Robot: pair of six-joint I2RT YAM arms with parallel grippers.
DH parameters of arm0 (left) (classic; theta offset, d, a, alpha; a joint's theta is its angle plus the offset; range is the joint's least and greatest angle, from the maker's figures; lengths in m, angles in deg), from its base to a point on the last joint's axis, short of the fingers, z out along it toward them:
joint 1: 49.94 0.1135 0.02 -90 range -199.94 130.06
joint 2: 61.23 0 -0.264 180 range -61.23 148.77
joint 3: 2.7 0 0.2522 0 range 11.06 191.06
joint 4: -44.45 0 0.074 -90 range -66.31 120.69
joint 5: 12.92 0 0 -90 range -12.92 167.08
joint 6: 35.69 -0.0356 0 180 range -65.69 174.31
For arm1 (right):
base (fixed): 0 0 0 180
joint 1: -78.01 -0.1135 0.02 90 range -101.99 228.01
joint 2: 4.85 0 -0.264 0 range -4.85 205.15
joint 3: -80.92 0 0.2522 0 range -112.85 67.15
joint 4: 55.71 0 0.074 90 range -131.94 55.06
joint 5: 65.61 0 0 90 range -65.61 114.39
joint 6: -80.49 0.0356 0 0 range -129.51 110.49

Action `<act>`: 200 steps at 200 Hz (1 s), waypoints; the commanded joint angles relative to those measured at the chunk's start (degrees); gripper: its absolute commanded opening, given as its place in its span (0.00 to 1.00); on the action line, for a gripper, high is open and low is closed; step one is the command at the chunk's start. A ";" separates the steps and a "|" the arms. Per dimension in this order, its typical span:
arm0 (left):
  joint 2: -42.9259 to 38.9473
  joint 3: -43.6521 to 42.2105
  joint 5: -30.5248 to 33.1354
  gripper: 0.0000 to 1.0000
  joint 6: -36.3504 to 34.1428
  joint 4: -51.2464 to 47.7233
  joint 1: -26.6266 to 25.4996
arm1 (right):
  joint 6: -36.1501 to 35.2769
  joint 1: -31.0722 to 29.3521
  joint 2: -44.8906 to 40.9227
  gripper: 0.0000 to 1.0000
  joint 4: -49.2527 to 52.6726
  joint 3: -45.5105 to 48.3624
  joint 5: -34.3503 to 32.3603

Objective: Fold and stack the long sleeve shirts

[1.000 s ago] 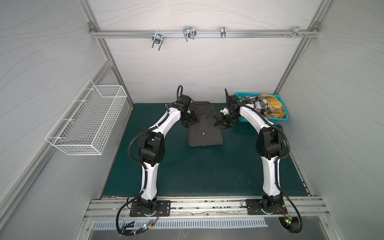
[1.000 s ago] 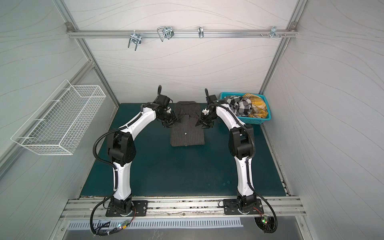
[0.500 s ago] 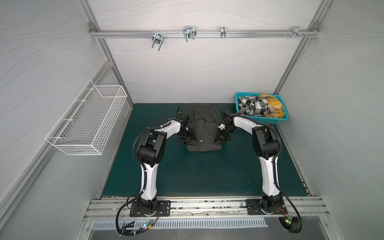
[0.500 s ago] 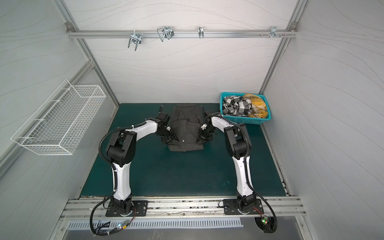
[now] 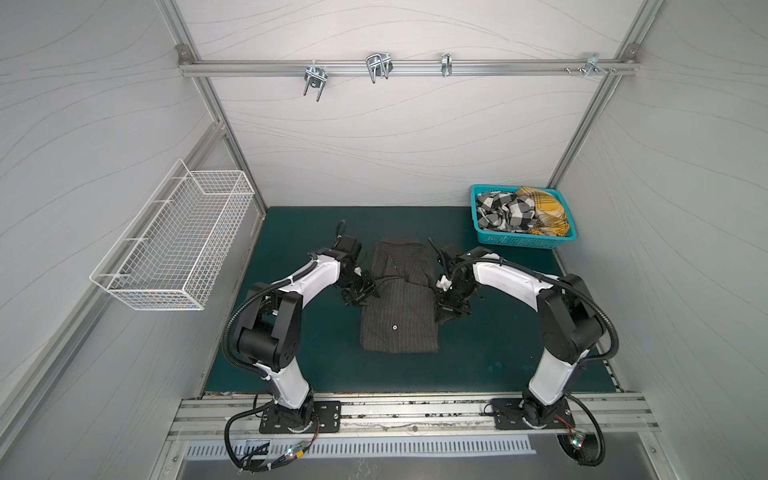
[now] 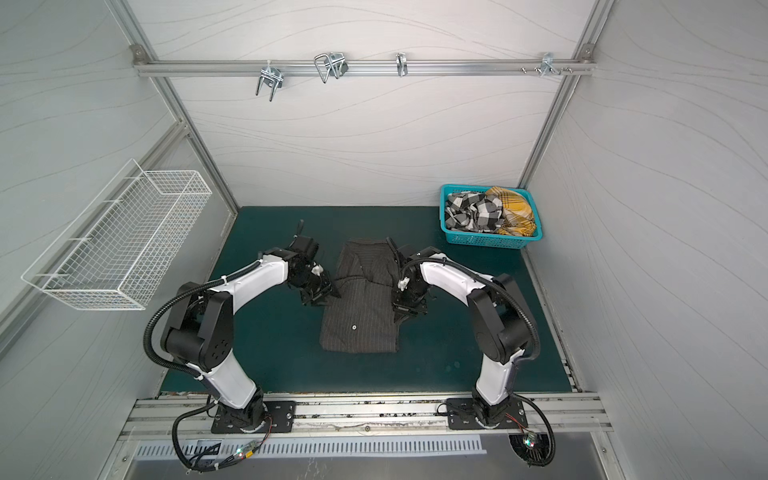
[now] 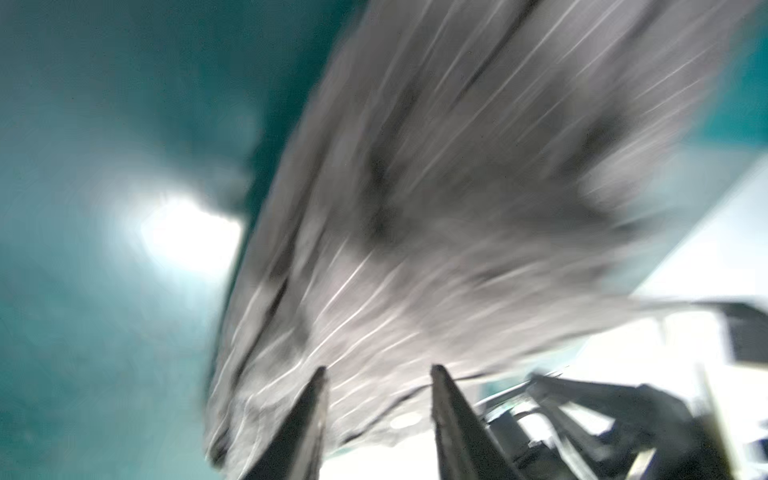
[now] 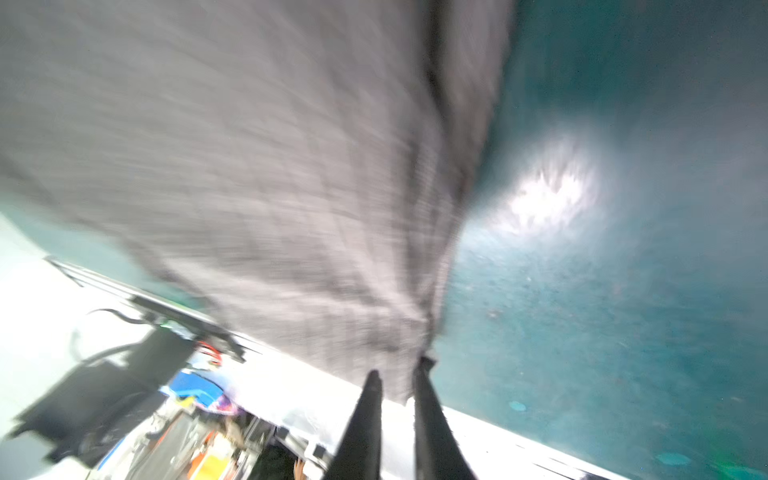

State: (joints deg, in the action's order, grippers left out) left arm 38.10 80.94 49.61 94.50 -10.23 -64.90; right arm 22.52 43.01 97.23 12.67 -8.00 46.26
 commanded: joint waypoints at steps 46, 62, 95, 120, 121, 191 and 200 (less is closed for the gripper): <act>13.36 10.96 -7.58 0.30 1.78 8.85 1.25 | 3.98 -1.77 8.31 0.08 -6.90 -14.33 7.97; 14.12 12.48 -7.20 0.30 3.36 10.19 1.32 | 3.21 -3.68 11.54 0.07 -6.35 -19.15 10.07; 18.34 18.20 -6.55 0.31 4.25 8.11 1.92 | 4.27 -5.60 15.90 0.06 -6.92 -22.81 10.25; 17.54 19.77 -5.20 0.35 3.95 6.58 2.37 | 5.28 -5.27 18.98 0.07 -8.77 -23.80 9.55; 17.42 19.81 -5.13 0.35 3.90 6.48 2.38 | 5.30 -5.17 19.18 0.07 -8.71 -23.94 9.49; 2.19 5.55 -2.04 0.33 3.68 4.80 0.82 | 1.22 -0.48 33.50 0.05 -6.19 -30.02 12.15; -0.70 1.23 -2.38 0.31 4.41 7.15 -0.26 | 0.86 -0.49 33.88 0.06 -6.22 -29.84 12.60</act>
State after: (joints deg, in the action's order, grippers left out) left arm 43.15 89.60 47.71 97.73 -5.38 -63.02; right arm 25.67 43.36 128.92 3.70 -36.83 59.16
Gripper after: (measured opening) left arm 0.339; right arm 0.056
